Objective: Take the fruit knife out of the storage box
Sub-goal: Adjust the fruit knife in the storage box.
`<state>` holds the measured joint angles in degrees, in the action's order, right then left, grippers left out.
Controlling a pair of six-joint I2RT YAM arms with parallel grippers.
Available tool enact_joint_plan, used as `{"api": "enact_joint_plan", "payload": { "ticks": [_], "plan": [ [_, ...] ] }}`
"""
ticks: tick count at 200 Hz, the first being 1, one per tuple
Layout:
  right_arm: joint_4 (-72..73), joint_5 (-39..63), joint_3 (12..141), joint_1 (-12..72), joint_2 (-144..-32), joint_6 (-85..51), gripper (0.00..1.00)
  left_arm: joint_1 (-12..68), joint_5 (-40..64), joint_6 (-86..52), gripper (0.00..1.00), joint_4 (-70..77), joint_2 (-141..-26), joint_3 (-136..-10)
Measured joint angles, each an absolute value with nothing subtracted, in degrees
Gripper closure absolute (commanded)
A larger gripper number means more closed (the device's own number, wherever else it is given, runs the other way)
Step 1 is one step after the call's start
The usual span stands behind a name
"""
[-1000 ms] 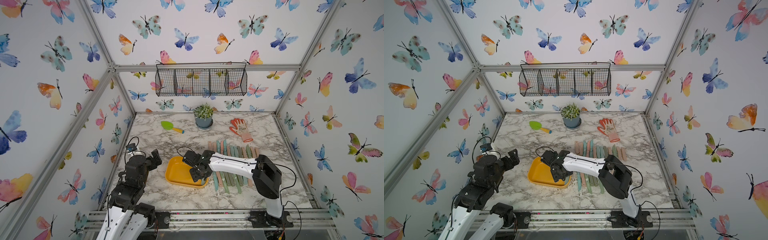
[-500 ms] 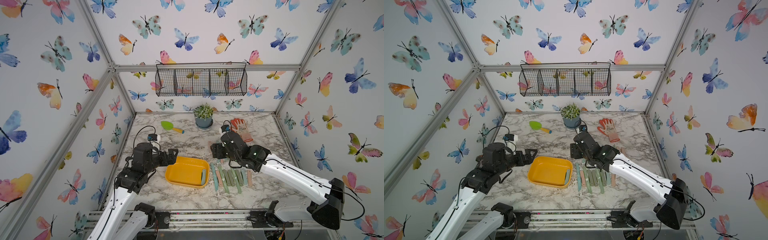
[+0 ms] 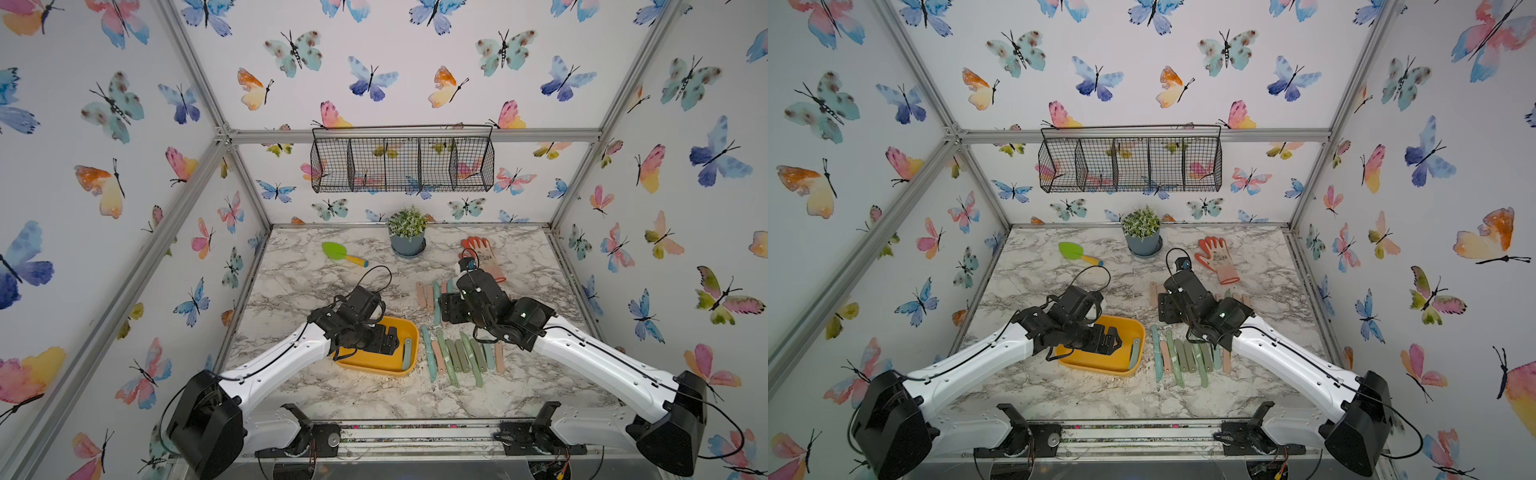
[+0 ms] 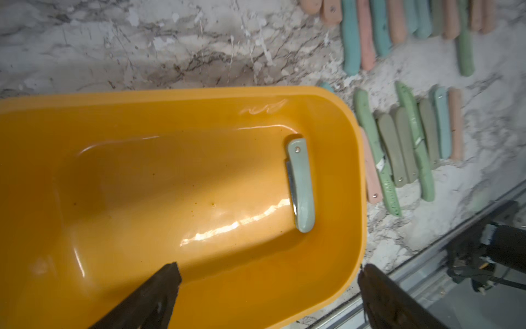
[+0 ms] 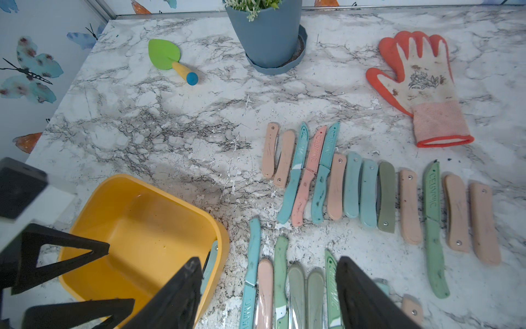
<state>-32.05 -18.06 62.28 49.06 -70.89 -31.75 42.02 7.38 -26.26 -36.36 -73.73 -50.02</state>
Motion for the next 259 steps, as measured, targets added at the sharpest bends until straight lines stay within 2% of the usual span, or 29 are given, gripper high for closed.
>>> {"api": "enact_joint_plan", "payload": {
  "ticks": [37, 66, 186, 231, 259],
  "plan": [
    [-31.4, -18.1, 60.3, 49.1, -69.2, -31.5, 0.17, 47.0, -0.8, -29.4, 0.01, -38.2, -83.0, -52.7],
    [-31.2, -18.2, 59.8, 49.1, -68.9, -31.4, 0.16, 49.3, -3.0, -30.5, 0.01, -37.5, -86.3, -53.9],
    [-31.0, -19.4, 58.9, 49.0, -68.1, -30.6, 0.15, 52.1, -2.2, -30.6, 0.00, -34.4, -95.6, -59.0],
    [-30.9, -19.5, 58.8, 49.0, -67.8, -30.5, 0.16, 52.5, -2.3, -30.8, 0.04, -34.3, -98.2, -59.0],
    [-30.8, -19.4, 58.8, 49.0, -67.8, -30.4, 0.16, 52.6, -6.5, -32.6, 0.07, -35.7, -98.2, -59.6]
  ]
}}
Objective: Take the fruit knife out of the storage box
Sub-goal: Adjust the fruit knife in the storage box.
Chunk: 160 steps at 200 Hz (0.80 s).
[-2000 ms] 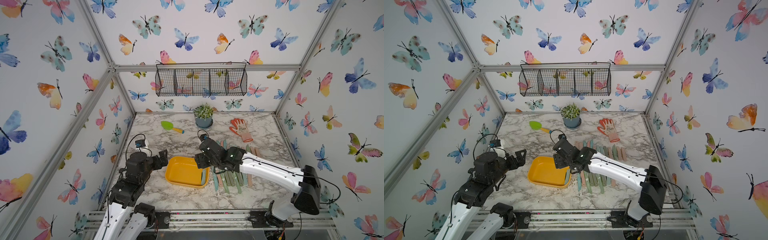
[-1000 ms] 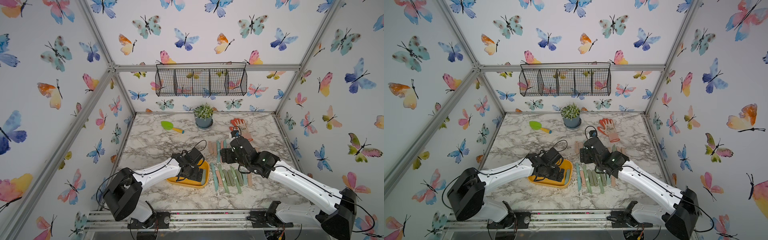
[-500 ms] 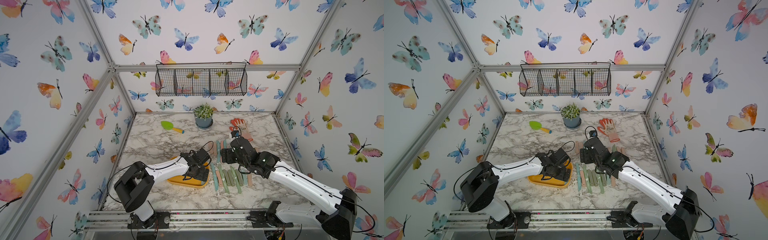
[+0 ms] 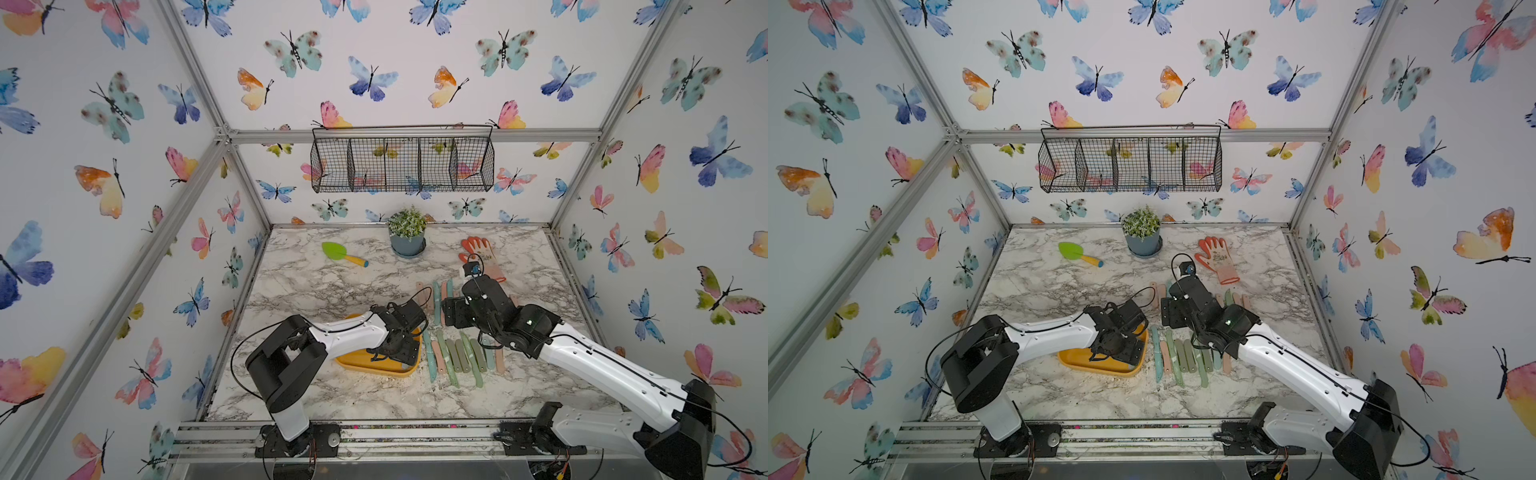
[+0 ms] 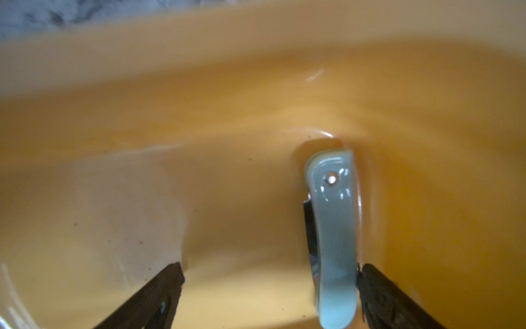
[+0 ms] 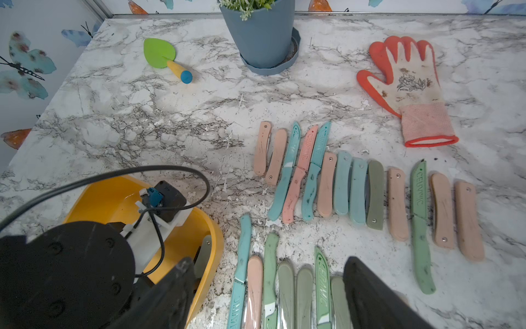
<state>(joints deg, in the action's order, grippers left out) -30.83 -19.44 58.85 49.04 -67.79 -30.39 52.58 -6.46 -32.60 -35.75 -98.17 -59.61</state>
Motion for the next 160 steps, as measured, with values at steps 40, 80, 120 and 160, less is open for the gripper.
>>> {"api": "enact_joint_plan", "payload": {
  "ticks": [40, 80, 120, 160],
  "plan": [
    [-30.8, -19.3, 58.9, 49.0, -67.7, -30.4, 0.16, 51.9, -13.7, -35.7, 0.14, -38.4, -98.7, -61.5],
    [-30.8, -19.2, 58.9, 49.0, -67.7, -30.4, 0.16, 48.9, -16.3, -37.4, 0.22, -39.8, -98.7, -61.5],
    [-28.8, -15.7, 58.4, 49.0, -67.9, -28.8, 0.14, 47.0, -17.2, -37.6, 0.08, -39.8, -97.0, -61.3],
    [-24.0, -4.0, 58.7, 48.8, -73.7, -21.2, 0.27, 45.4, -15.7, -37.3, 0.02, -38.7, -86.3, -61.0]
  ]
}}
